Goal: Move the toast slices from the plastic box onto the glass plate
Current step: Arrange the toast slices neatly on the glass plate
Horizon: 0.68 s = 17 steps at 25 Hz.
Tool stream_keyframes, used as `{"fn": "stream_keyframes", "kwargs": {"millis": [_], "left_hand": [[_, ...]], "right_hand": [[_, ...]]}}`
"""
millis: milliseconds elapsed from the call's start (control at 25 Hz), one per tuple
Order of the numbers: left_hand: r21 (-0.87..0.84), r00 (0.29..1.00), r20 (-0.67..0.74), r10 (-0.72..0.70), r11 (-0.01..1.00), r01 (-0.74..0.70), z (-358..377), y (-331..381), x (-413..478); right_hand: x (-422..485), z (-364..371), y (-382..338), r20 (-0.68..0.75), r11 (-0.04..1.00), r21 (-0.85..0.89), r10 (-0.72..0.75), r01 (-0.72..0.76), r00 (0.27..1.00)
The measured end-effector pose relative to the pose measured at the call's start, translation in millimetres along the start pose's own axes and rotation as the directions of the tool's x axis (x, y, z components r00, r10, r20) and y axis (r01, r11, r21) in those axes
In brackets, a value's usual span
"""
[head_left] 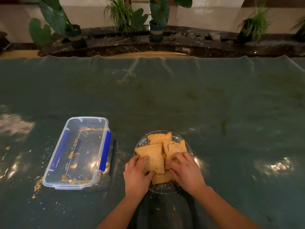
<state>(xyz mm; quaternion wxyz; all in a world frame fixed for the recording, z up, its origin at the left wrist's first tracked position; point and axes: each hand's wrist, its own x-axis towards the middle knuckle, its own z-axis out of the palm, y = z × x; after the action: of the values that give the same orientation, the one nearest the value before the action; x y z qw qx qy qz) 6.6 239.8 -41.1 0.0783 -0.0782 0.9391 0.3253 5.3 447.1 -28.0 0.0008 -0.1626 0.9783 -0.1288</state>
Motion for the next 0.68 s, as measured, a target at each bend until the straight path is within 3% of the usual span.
{"fn": "stream_keyframes", "kwargs": {"millis": [320, 440, 560, 680], "left_hand": [[-0.038, 1.0, -0.023, 0.007, 0.999, -0.008, 0, 0, -1], [0.046, 0.999, -0.021, 0.039, 0.998, -0.038, -1, 4, -5], [0.182, 0.996, -0.033, 0.078, 0.981, -0.071, -1, 6, -12], [0.159, 0.982, -0.135, 0.128, 0.982, -0.106, -2, -1, -20]], "right_hand": [[-9, 7, 11, -0.059, 0.997, 0.019, -0.079, 0.08, 0.995], [-9, 5, 10, -0.051, 0.996, 0.037, -0.08, 0.081, 0.996], [-16, 2, 10, -0.123, 0.994, 0.106, -0.012, 0.025, 0.992], [-35, 3, 10, -0.151, 0.985, 0.146, 0.112, -0.09, 0.982]]}}
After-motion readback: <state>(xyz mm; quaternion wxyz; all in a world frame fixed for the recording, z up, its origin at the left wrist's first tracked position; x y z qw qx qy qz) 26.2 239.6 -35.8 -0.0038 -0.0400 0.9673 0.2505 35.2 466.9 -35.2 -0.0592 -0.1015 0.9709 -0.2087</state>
